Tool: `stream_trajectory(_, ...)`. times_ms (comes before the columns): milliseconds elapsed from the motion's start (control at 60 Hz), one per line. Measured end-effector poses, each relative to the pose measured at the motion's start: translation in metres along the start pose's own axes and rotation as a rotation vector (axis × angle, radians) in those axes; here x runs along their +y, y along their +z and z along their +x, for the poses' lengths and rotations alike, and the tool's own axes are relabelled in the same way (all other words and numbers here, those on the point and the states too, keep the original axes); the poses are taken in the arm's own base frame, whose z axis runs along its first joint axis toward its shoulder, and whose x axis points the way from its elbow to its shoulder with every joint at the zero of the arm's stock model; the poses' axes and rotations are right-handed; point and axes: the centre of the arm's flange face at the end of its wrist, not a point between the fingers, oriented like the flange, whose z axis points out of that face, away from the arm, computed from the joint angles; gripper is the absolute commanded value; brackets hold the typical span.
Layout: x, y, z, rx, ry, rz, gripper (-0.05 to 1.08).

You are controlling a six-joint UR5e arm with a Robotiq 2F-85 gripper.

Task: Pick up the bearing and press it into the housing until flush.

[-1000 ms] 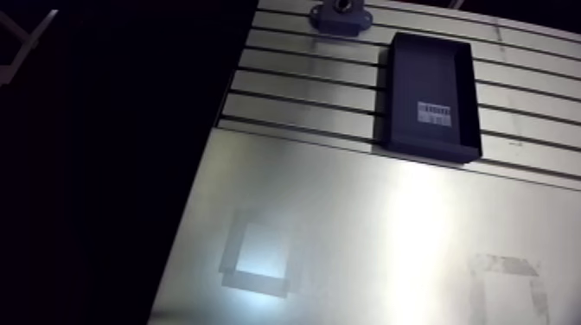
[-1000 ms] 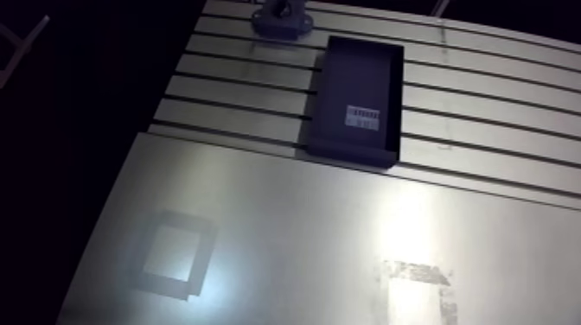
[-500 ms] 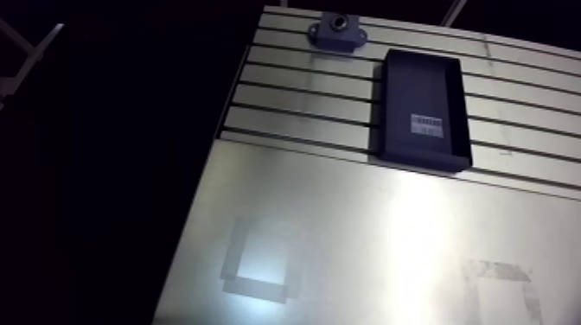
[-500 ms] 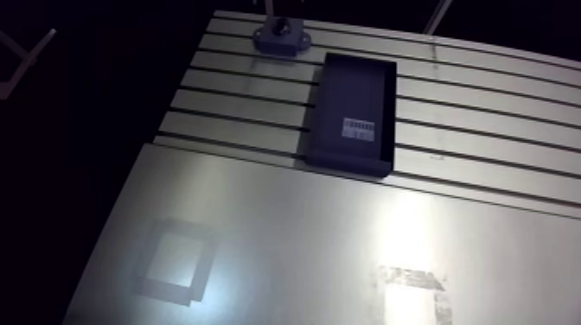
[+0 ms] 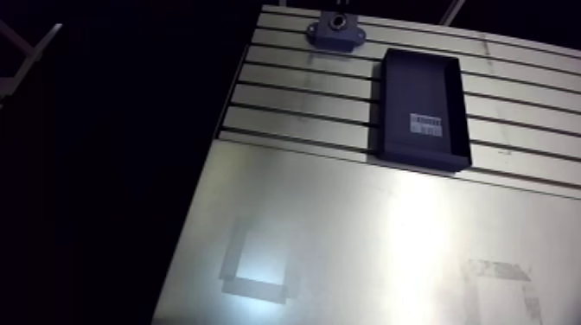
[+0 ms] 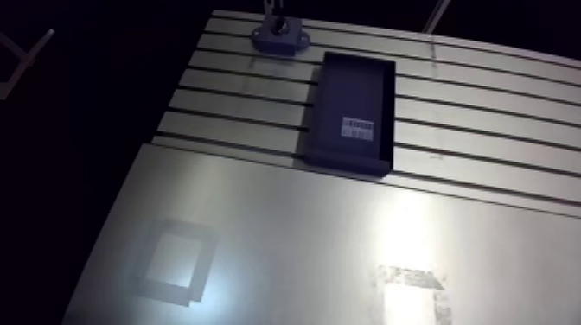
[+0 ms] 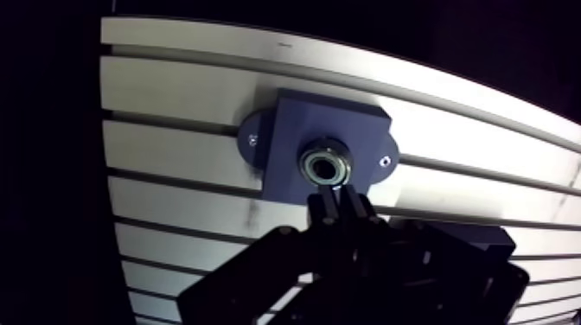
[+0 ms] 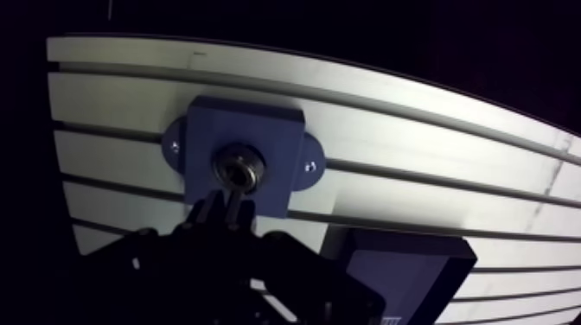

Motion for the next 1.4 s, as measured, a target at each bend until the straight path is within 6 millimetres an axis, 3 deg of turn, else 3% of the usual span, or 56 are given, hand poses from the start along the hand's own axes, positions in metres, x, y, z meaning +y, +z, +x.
stream_trajectory(1400,0.000,0.024,0.007,-0.013,0.123,-0.012,1.08)
